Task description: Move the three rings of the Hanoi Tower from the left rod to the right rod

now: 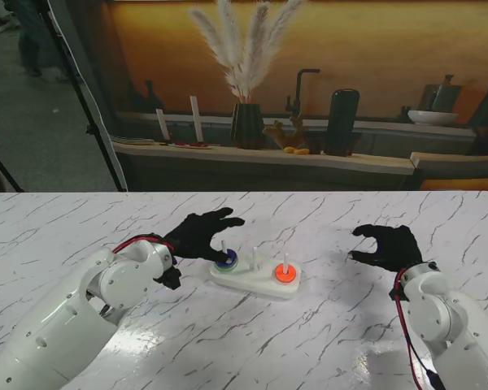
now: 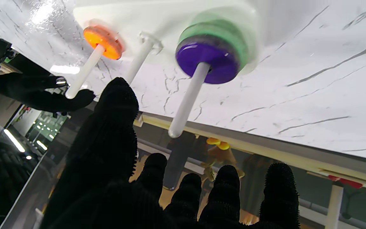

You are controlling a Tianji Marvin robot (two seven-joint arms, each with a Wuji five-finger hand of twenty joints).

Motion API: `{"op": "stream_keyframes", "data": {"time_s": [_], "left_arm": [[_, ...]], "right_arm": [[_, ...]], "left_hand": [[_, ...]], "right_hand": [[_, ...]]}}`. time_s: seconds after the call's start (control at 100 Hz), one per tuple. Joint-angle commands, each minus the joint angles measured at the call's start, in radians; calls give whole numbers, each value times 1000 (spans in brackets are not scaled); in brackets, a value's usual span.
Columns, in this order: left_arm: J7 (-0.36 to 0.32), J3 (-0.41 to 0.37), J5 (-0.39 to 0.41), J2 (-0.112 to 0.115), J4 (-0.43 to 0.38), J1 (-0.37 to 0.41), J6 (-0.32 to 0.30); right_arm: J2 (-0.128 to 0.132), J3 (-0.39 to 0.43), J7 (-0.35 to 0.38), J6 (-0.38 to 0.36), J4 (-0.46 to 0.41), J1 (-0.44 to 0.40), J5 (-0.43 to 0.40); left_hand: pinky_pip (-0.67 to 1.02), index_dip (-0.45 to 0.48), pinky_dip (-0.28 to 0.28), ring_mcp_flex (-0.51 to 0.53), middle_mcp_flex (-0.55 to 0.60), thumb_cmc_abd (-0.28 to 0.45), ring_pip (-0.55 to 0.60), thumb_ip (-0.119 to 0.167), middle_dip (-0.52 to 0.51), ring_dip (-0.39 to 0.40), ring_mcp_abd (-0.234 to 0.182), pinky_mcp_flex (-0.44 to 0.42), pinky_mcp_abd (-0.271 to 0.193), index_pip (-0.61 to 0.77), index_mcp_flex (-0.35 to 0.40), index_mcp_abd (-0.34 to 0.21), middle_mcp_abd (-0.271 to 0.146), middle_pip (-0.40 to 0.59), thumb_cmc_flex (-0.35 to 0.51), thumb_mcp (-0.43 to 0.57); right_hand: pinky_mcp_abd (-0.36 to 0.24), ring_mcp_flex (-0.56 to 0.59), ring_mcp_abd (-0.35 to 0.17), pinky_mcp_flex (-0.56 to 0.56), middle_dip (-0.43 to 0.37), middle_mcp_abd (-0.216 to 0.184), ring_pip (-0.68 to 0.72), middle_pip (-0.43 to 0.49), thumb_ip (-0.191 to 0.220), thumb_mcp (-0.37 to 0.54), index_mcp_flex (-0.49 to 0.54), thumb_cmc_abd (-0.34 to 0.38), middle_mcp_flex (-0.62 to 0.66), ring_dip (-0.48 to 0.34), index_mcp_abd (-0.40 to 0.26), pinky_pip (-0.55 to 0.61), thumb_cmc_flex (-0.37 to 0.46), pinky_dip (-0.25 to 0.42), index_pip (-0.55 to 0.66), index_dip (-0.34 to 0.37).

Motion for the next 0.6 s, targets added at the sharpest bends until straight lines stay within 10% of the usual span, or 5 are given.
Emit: {"op": "stream_keyframes", "data": {"time_s": [0.0,0.59], "left_arm": [[-16,3,-8,3,30,8,-7],[-17,68,-56,-1,158,-37,-16]], "right_arm": [[-6,-3,1,-1,-3,-6,-1],[-5,2,10,7,-14,-14,-1]], "left_hand": [[-30,13,1,-7,-1,1,-12,10,-14,-11,-18,-5,-3,3,3,-7,-12,-7,-4,-28],[6,21,40,5,-9,-41,-2,30,-10,-3,-22,-1,-5,-8,-22,7,-16,-5,-27,21]], "right_hand": [[320,20,-3,-3,1,1,14,12,24,-11,10,-1,16,12,6,19,6,13,14,8],[320,19,-3,-3,1,1,15,13,24,-16,14,4,16,12,7,20,11,13,16,8]]}}
